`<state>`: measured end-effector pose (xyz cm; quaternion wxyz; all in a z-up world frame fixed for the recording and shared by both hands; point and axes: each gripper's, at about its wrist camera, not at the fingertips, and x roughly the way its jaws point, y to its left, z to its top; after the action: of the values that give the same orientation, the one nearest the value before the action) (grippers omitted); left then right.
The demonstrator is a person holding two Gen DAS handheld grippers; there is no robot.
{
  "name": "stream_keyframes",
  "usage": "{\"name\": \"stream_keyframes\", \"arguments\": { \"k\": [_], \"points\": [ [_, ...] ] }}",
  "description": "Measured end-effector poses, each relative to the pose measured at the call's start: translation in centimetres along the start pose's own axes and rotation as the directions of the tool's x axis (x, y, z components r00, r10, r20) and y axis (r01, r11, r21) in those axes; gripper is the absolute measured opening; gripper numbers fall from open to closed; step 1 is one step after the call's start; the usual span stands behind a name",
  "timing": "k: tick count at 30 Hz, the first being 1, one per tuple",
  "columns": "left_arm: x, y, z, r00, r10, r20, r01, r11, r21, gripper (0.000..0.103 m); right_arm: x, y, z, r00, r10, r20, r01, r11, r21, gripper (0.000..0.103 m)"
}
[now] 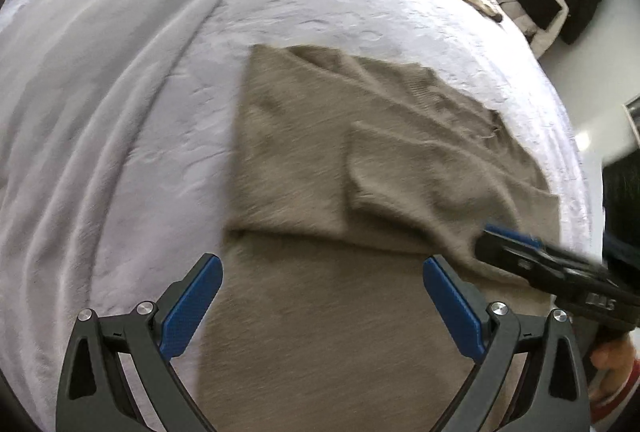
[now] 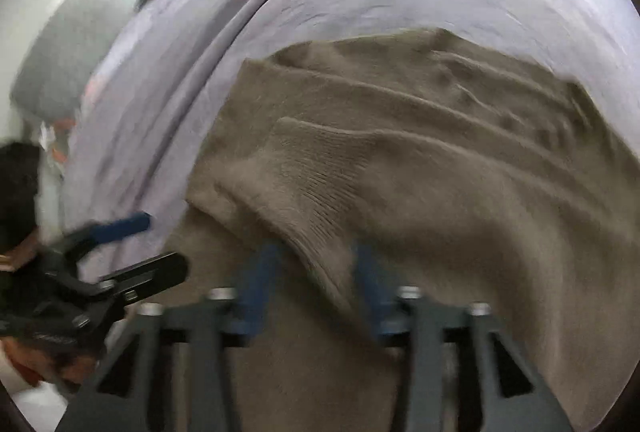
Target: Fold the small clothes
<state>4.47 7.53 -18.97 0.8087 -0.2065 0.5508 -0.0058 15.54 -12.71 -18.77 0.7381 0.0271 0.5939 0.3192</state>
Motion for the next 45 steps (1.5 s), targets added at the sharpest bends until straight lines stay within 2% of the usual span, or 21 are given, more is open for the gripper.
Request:
{"name": "stream_keyframes", "arguments": {
  "k": [4,8,11,13,14,15,16,17,18,19,21,24,25,27,29,31,33,35,36,41,45],
  "points": [
    [0.2,-1.9,1.3,0.999,-0.025,0.028,0.024,0.999,0.024,0.101,-5.5,-6.7,-5.5,0.996,0.018,0.091,-0.044,0.954,0.296,0.054],
    [1.7,-2.9,2.8,0.998,0.041,0.045,-0.043,0.998,0.044,0.101,-9.8,-13.6,-12.7,0.977,0.016,0.211,-0.145,0.776,0.614,0.054],
    [4.6,-3.1,3.0,0.991,0.131,-0.019,-0.129,0.988,0.080,0.101,-10.5,-16.6,-16.4,0.955,0.010,0.296,-0.234,0.636,0.736,0.054],
    [5.5,-3.3,2.8,0.985,0.166,-0.035,-0.162,0.981,0.102,0.101,-10.2,-18.4,-18.0,0.927,0.002,0.375,-0.318,0.536,0.782,0.054],
    [5.6,-3.6,2.7,0.983,0.180,-0.030,-0.175,0.977,0.119,0.101,-10.2,-19.6,-18.6,0.901,0.006,0.434,-0.383,0.484,0.787,0.054],
    [5.6,-3.9,2.7,0.982,0.189,-0.026,-0.184,0.974,0.129,0.101,-9.5,-20.6,-18.6,0.874,0.015,0.485,-0.442,0.437,0.783,0.047],
    [5.5,-4.1,2.7,0.981,0.190,-0.029,-0.184,0.974,0.130,0.101,-9.1,-21.4,-18.7,0.842,0.025,0.539,-0.506,0.380,0.774,0.025],
    [5.4,-4.3,2.7,0.981,0.190,-0.032,-0.184,0.974,0.130,0.101,-9.1,-21.8,-18.7,0.832,0.024,0.555,-0.526,0.353,0.774,0.011],
    [5.3,-4.5,2.7,0.981,0.189,-0.034,-0.183,0.974,0.132,0.101,-9.3,-22.1,-18.6,0.825,0.014,0.565,-0.534,0.342,0.773,0.006],
    [5.3,-4.7,2.6,0.980,0.194,-0.035,-0.188,0.972,0.140,0.101,-10.0,-22.3,-18.4,0.822,0.003,0.570,-0.532,0.361,0.766,0.006],
    [5.7,-5.1,2.2,0.976,0.218,-0.030,-0.209,0.962,0.173,0.101,-10.7,-21.8,-17.8,0.837,-0.015,0.547,-0.484,0.446,0.753,0.006],
    [5.9,-5.3,1.8,0.973,0.232,-0.020,-0.224,0.955,0.195,0.101,-10.7,-22.4,-18.0,0.899,-0.042,0.436,-0.353,0.520,0.778,0.006],
    [5.6,-5.2,1.9,0.975,0.223,-0.024,-0.215,0.959,0.188,0.101,-10.0,-22.7,-18.1,0.915,-0.017,0.403,-0.332,0.535,0.776,0.007],
    [5.0,-5.1,2.1,0.984,0.177,-0.038,-0.167,0.969,0.181,0.101,-9.7,-23.0,-18.4,0.919,0.019,0.393,-0.341,0.538,0.771,0.007],
    [4.4,-4.9,2.2,0.990,0.135,-0.045,-0.125,0.975,0.181,0.100,-10.4,-23.1,-18.6,0.927,0.019,0.374,-0.318,0.569,0.758,0.008],
    [4.2,-5.0,2.5,0.993,0.103,-0.061,-0.091,0.980,0.179,0.088,-10.7,-22.5,-18.5,0.934,0.013,0.356,-0.294,0.593,0.750,0.009],
    [4.2,-5.1,2.7,0.991,0.110,-0.076,-0.095,0.980,0.177,0.048,-10.6,-22.4,-18.1,0.939,0.012,0.343,-0.281,0.600,0.749,0.009],
    [4.2,-5.0,2.9,0.992,0.090,-0.085,-0.075,0.984,0.164,0.023,-10.0,-21.7,-16.7,0.942,0.007,0.337,-0.274,0.599,0.753,0.009],
    [3.9,-4.8,3.0,0.994,0.075,-0.075,-0.063,0.987,0.150,0.017,-9.8,-21.5,-16.0,0.943,0.005,0.333,-0.269,0.603,0.752,0.009],
    [2.1,-5.0,2.1,0.998,0.048,-0.035,-0.041,0.983,0.180,0.015,-10.6,-21.6,-15.7,0.952,-0.011,0.305,-0.225,0.649,0.727,0.009],
    [2.9,-4.1,0.7,0.992,0.116,-0.042,-0.106,0.974,0.198,0.015,-10.3,-22.2,-16.7,0.957,-0.009,0.291,-0.214,0.655,0.724,0.009]
  ]
}}
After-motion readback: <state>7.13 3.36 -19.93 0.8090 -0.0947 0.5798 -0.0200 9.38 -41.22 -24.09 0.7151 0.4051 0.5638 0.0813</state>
